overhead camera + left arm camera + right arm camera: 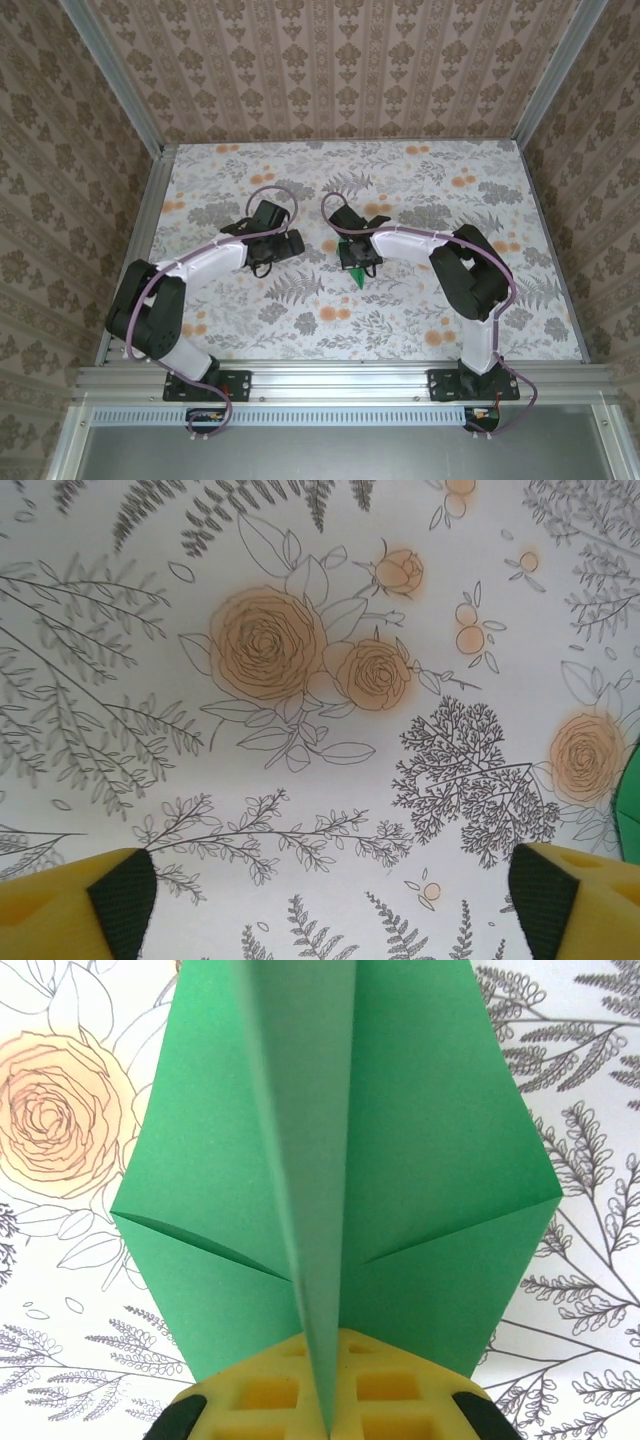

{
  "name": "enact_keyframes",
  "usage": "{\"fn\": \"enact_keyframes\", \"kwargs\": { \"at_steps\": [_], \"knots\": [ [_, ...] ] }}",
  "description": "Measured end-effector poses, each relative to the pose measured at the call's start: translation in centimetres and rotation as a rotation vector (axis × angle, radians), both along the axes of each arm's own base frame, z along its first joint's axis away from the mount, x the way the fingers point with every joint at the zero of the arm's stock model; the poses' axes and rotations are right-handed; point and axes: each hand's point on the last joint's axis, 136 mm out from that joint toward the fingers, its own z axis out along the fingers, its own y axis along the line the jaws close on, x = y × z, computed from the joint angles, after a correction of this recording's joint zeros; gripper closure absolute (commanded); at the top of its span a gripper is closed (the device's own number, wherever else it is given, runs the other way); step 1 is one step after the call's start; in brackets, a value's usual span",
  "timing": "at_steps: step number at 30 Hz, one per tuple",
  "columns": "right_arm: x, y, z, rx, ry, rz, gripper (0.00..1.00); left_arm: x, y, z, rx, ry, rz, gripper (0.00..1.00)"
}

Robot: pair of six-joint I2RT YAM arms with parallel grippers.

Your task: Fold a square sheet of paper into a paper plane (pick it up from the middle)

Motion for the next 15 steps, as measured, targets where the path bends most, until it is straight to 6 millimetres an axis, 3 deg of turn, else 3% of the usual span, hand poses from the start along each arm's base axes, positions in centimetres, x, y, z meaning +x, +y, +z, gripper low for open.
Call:
{"fn": "enact_keyframes", "kwargs": {
  "at_steps": [4,10,15],
  "knots": [
    [1.2,0.3,1.5,0.002,-0.027,0.006,0.97,0.1,1.5,0.4,0.011,-0.019,0.031,0.0],
    [5.9,1.4,4.6,0.044,-0.114,-0.005,0.96,-0.8,3.6,0.5,0.029,-0.016,0.068,0.0],
    [9.3,1.5,4.0,0.041,-0.129,-0.023,0.95,-1.4,4.4,0.9,0.031,-0.021,0.074,0.0]
  ]
}}
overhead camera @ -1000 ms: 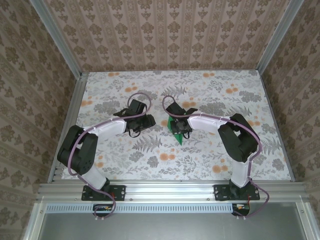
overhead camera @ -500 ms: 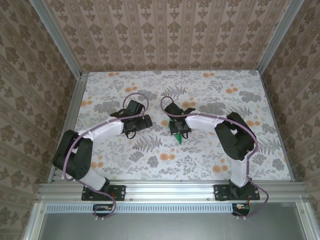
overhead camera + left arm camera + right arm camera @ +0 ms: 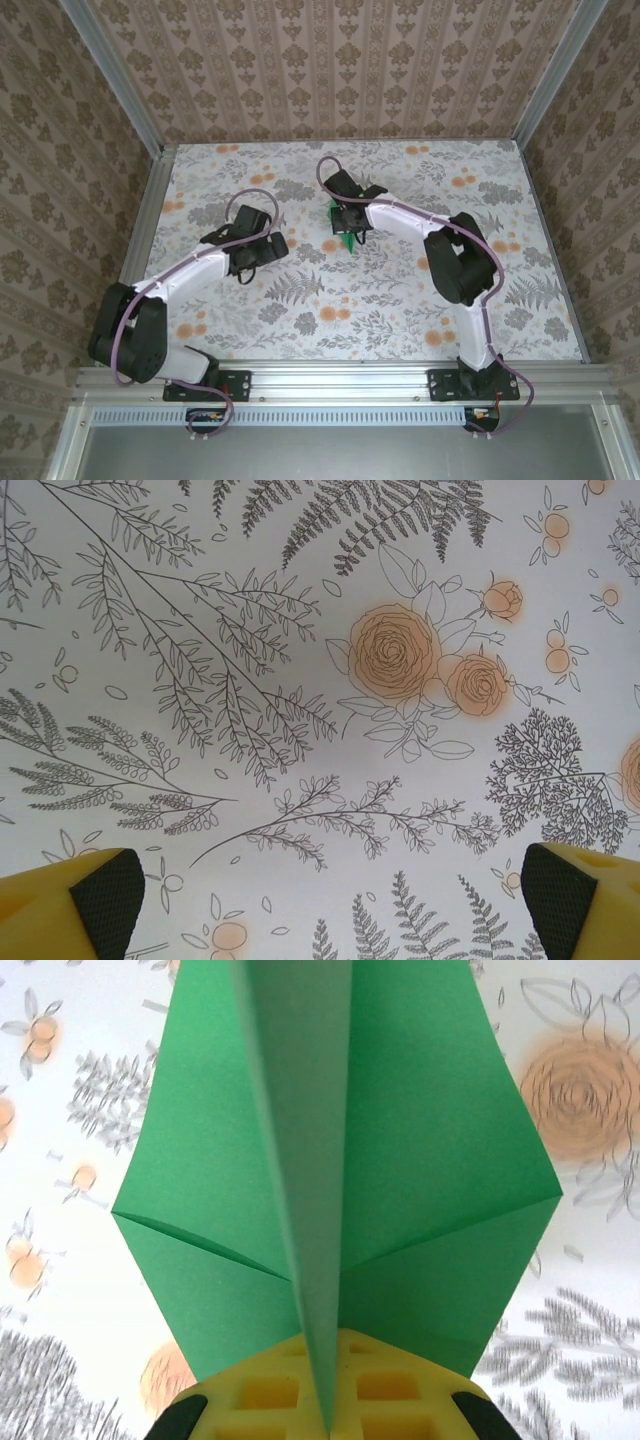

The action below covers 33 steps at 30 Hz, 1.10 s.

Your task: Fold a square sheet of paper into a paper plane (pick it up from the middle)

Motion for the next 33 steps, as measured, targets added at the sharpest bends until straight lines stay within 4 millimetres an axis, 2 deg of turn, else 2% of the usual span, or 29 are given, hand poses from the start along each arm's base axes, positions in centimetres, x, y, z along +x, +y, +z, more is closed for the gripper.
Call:
{"fn": "enact_keyframes", "kwargs": {
  "at_steps": [6,12,20,25,27,29,31,33],
  "knots": [
    [1.8,-0.5,-2.3,-0.032,0.035,-0.014,0.93,-0.2,0.4,0.2,0.002,-0.007,-0.001,0.0],
    [1.8,-0.7,-4.1,-0.06,0.075,-0.017,0.87,-0.5,0.7,-0.2,0.009,0.003,0.0,0.0],
    [1.7,-0.8,-4.1,-0.068,0.083,-0.017,0.8,-0.8,0.9,-0.7,0.015,0.015,-0.001,0.0],
    [1.5,-0.9,-3.6,-0.071,0.087,-0.014,0.71,-0.9,1.0,-0.6,0.021,0.02,-0.004,0.0],
    [1.4,-1.0,-2.6,-0.07,0.081,-0.011,0.62,-0.9,1.0,-0.3,0.025,0.017,-0.008,0.0],
    [1.4,-1.1,-0.5,-0.056,0.052,-0.006,0.54,-0.6,1.0,0.5,0.033,0.002,-0.01,0.0],
    [1.3,-1.2,2.5,-0.032,0.003,-0.004,0.46,0.0,1.1,1.7,0.038,-0.026,-0.012,0.0],
    [1.0,-1.5,6.4,-0.003,-0.068,-0.004,0.39,0.7,1.4,3.0,0.029,-0.066,-0.006,0.0]
  ]
}}
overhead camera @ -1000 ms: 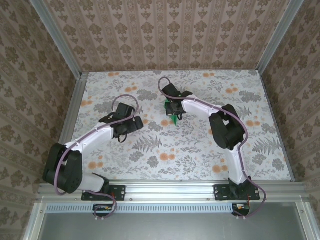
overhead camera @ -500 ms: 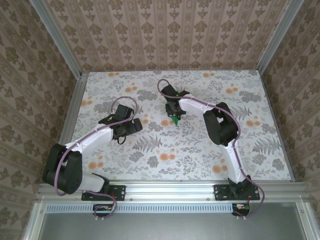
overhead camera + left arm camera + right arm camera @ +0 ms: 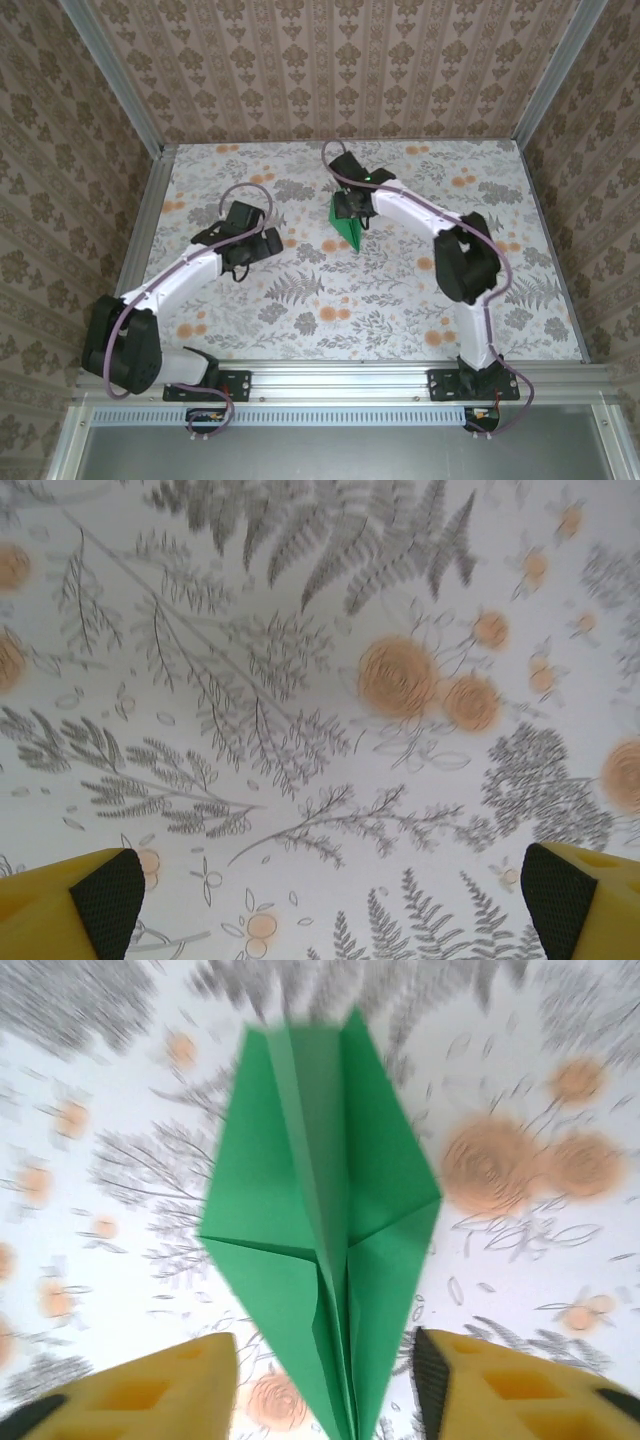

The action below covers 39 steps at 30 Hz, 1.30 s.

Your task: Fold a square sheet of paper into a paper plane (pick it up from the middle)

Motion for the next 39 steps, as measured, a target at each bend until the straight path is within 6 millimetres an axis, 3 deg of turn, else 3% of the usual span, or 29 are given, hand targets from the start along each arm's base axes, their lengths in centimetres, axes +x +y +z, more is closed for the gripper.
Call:
{"fn": "enact_keyframes", "kwargs": {
  "at_steps": [3,5,7,9,13,18,20,23,28,33,39],
  "knots": [
    [-0.7,-1.1,5.5,0.046,-0.119,-0.012,0.31,0.8,1.3,1.6,-0.002,-0.062,0.024,0.0],
    [-1.3,-2.3,8.1,0.063,-0.19,-0.026,0.25,1.4,2.1,2.7,-0.003,-0.112,0.042,0.0],
    [-1.8,-4.0,9.8,0.063,-0.256,-0.045,0.12,1.9,3.3,3.5,0.001,-0.156,0.062,0.0],
    [-2.4,-6.2,10.5,0.035,-0.315,-0.07,0.0,2.4,4.8,4.0,0.021,-0.195,0.088,0.0],
    [-4.0,-10.9,10.6,-0.052,-0.409,-0.128,0.0,3.1,8.1,4.6,0.093,-0.252,0.138,0.0],
    [-5.6,-18.2,10.8,-0.182,-0.536,-0.315,0.0,3.1,13.1,4.5,0.192,-0.304,0.24,0.0],
    [-6.1,-21.1,10.1,-0.235,-0.582,-0.413,0.0,2.6,15.0,4.0,0.206,-0.311,0.285,0.0],
    [-7.3,-24.7,6.8,-0.31,-0.587,-0.522,0.0,2.0,17.0,3.5,0.238,-0.332,0.32,0.0],
    [-8.9,-28.9,1.7,-0.403,-0.496,-0.62,0.0,1.4,17.6,1.9,0.298,-0.368,0.274,0.0],
    [-7.5,-29.6,-1.5,-0.423,-0.448,-0.598,0.0,1.7,17.0,0.5,0.328,-0.425,0.177,0.0],
    [-5.8,-27.5,-2.4,-0.338,-0.522,-0.446,0.0,3.7,15.1,0.0,0.318,-0.511,0.039,0.0]
  ]
}}
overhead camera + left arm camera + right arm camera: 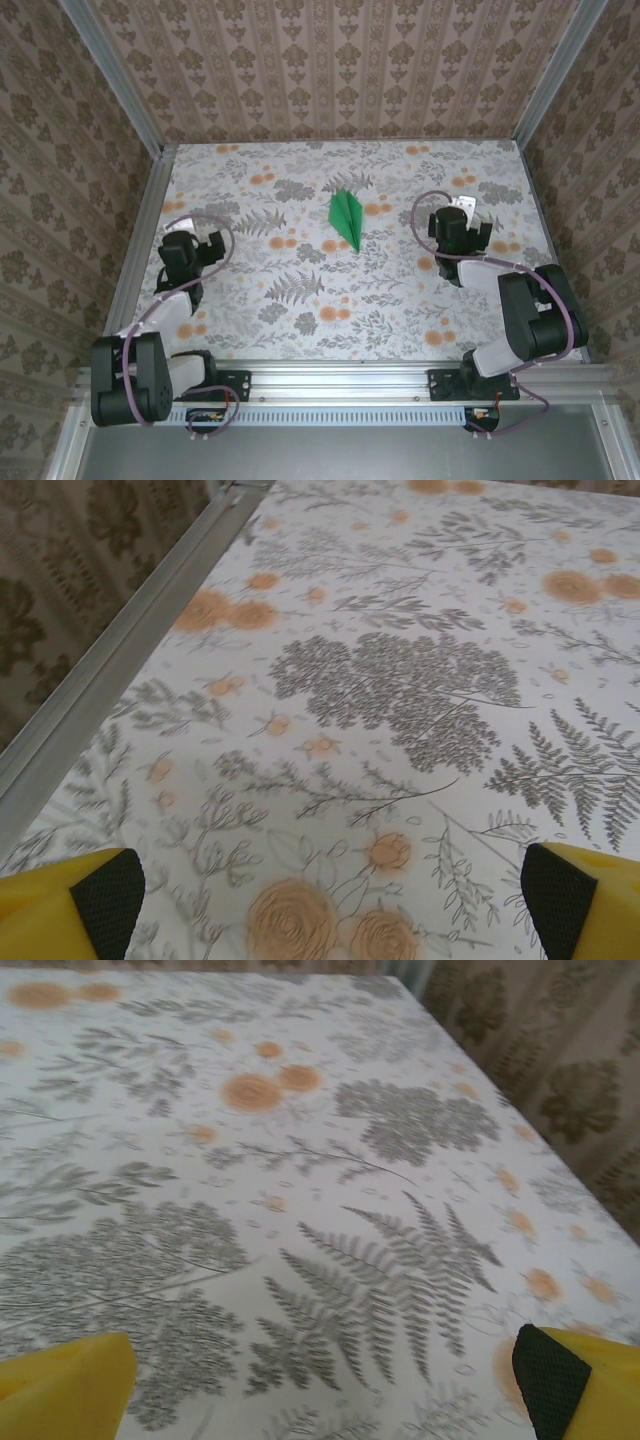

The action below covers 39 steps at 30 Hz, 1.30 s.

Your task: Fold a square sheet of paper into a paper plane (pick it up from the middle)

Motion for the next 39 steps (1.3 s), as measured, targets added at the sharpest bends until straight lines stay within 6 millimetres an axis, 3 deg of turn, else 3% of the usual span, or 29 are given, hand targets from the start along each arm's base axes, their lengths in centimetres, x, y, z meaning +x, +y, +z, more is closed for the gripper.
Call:
{"fn": "enact_keyframes", "kwargs": {
  "at_steps": [4,9,15,25,32,39],
  "knots": [
    [0.4,0.7,-0.4,0.048,-0.054,0.102,0.0,1.0,-1.0,-0.3,0.006,-0.033,-0.068,0.0],
    [-0.7,1.3,-1.7,0.097,-0.093,0.199,0.0,2.1,-1.7,-0.2,0.007,-0.076,-0.127,0.0],
    [0.1,2.6,-1.3,0.116,-0.141,0.276,0.0,2.9,-1.9,-0.2,0.019,-0.108,-0.154,0.0],
    [0.4,2.9,-0.5,0.116,-0.175,0.295,0.0,3.5,-2.3,-3.8,0.03,-0.039,-0.173,0.0],
    [0.4,2.9,-0.5,0.116,-0.175,0.295,0.0,4.6,-3.4,-2.4,0.077,-0.069,-0.199,0.0],
    [0.4,2.9,-0.5,0.116,-0.175,0.295,0.0,4.7,-3.4,-2.4,0.087,-0.068,-0.201,0.0]
  ]
}}
